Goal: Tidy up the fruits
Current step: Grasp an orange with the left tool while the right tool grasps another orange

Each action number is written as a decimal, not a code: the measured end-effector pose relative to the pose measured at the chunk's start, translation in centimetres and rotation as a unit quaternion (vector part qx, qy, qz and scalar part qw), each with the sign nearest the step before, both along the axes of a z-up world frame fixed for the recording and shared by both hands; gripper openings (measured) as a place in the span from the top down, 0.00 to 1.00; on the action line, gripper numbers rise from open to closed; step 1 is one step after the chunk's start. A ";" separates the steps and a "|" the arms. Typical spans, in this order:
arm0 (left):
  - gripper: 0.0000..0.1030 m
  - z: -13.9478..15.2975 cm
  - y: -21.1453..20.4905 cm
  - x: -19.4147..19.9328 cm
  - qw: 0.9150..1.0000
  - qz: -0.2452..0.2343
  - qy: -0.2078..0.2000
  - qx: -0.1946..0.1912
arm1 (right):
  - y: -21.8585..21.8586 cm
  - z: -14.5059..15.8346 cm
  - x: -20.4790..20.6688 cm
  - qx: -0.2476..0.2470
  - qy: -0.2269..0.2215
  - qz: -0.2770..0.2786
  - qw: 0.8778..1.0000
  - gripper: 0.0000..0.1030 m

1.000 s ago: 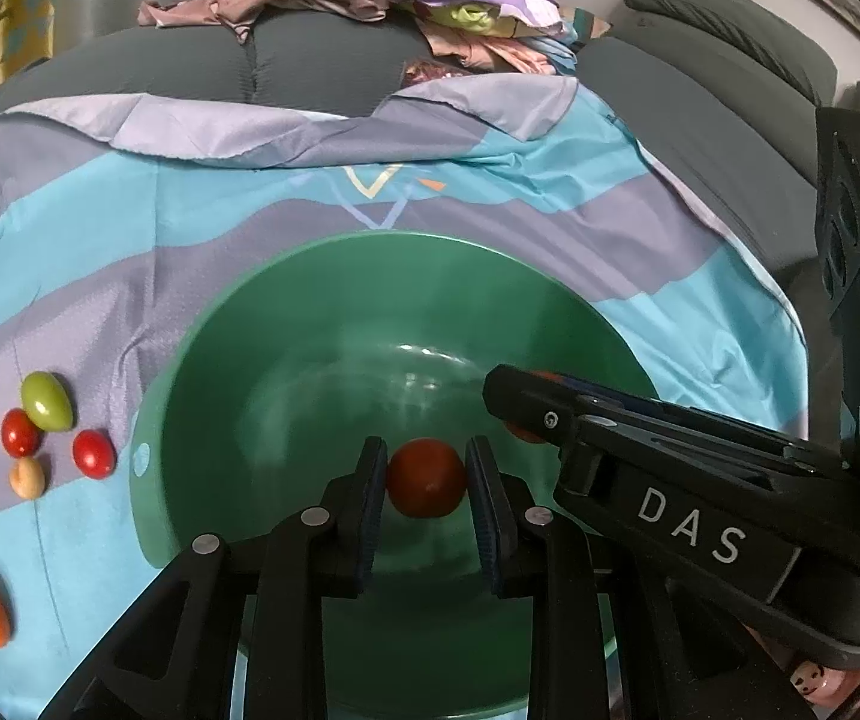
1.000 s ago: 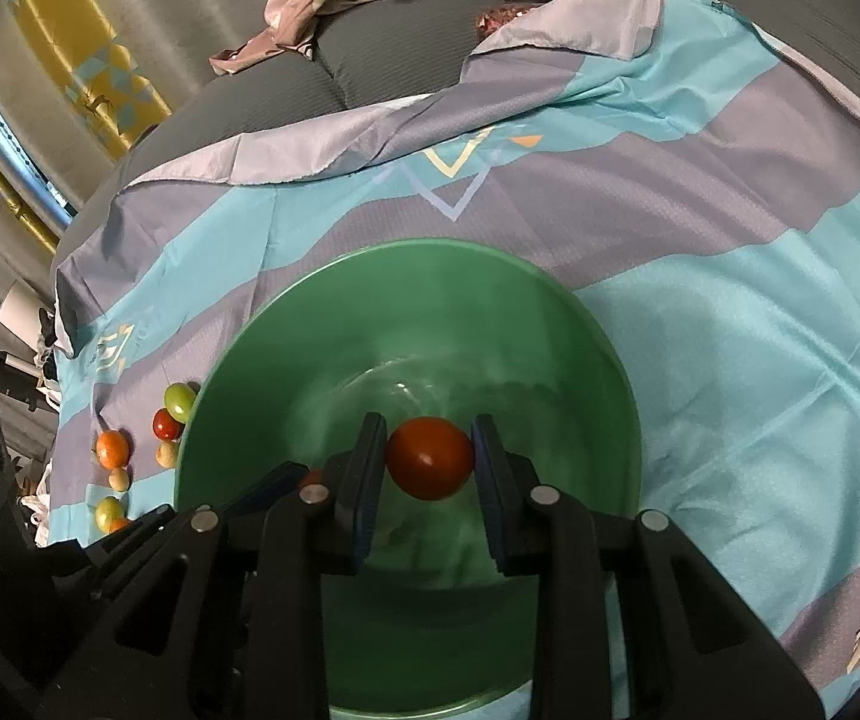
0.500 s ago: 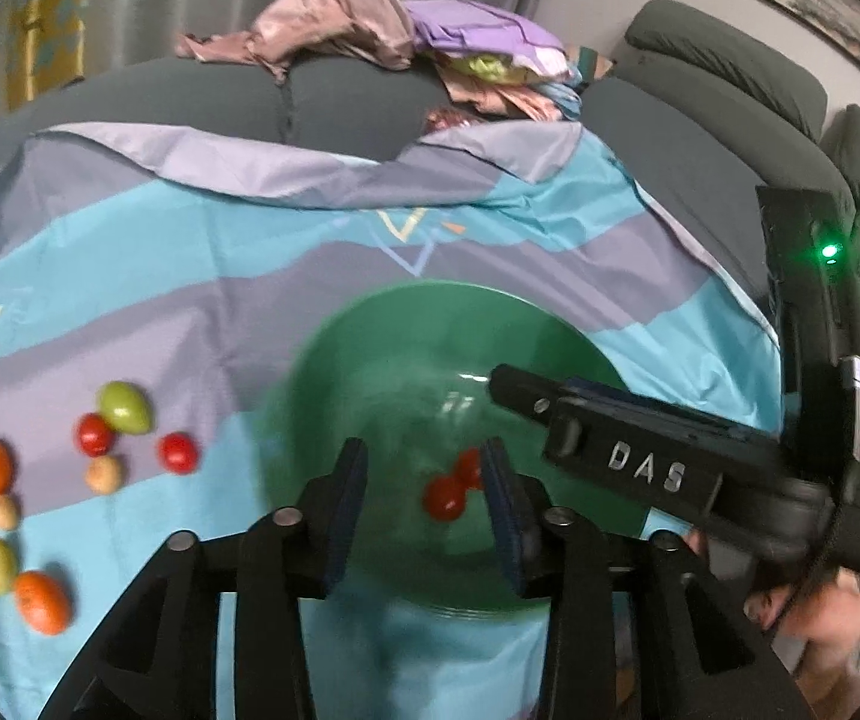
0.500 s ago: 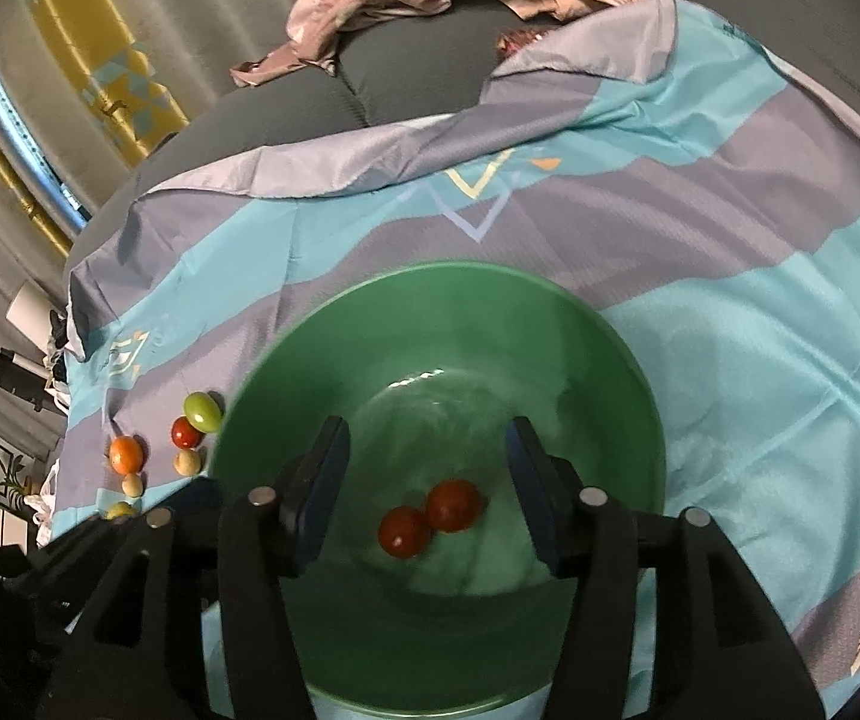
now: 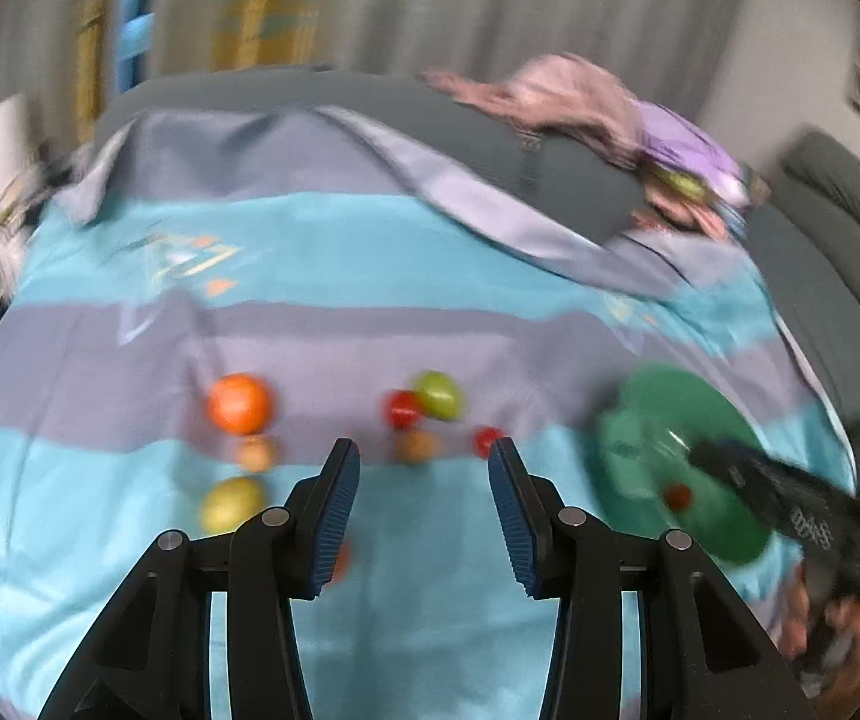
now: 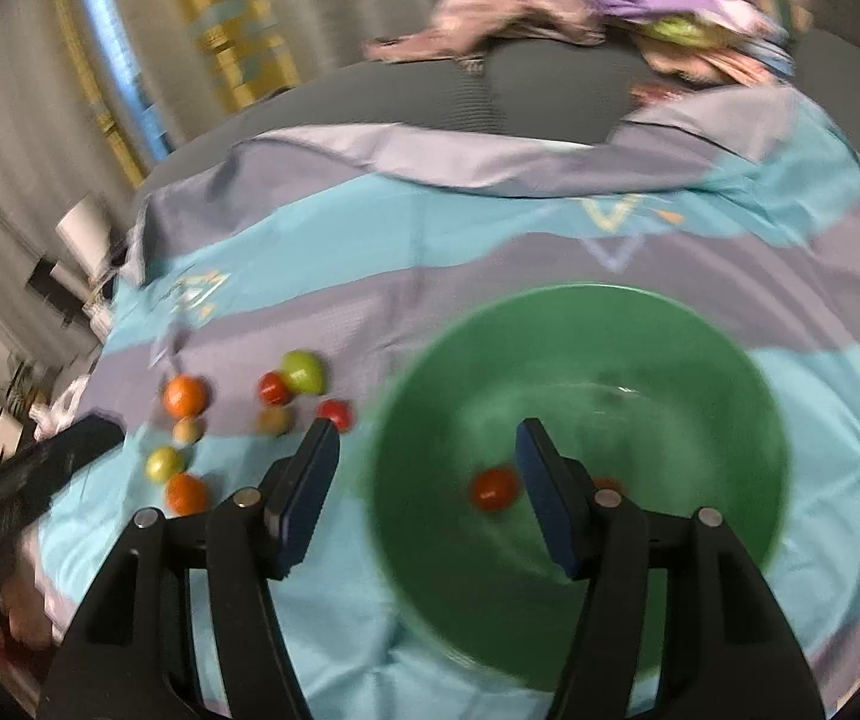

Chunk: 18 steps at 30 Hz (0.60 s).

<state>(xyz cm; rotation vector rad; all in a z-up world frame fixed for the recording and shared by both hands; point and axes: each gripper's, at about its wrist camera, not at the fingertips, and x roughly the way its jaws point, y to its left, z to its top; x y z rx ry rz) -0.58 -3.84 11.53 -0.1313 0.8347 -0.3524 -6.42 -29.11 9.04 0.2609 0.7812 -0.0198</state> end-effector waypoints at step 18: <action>0.57 -7.0 7.3 8.7 0.986 0.079 0.133 -0.066 | 16.5 -6.3 6.5 -0.003 0.091 0.241 0.966 0.40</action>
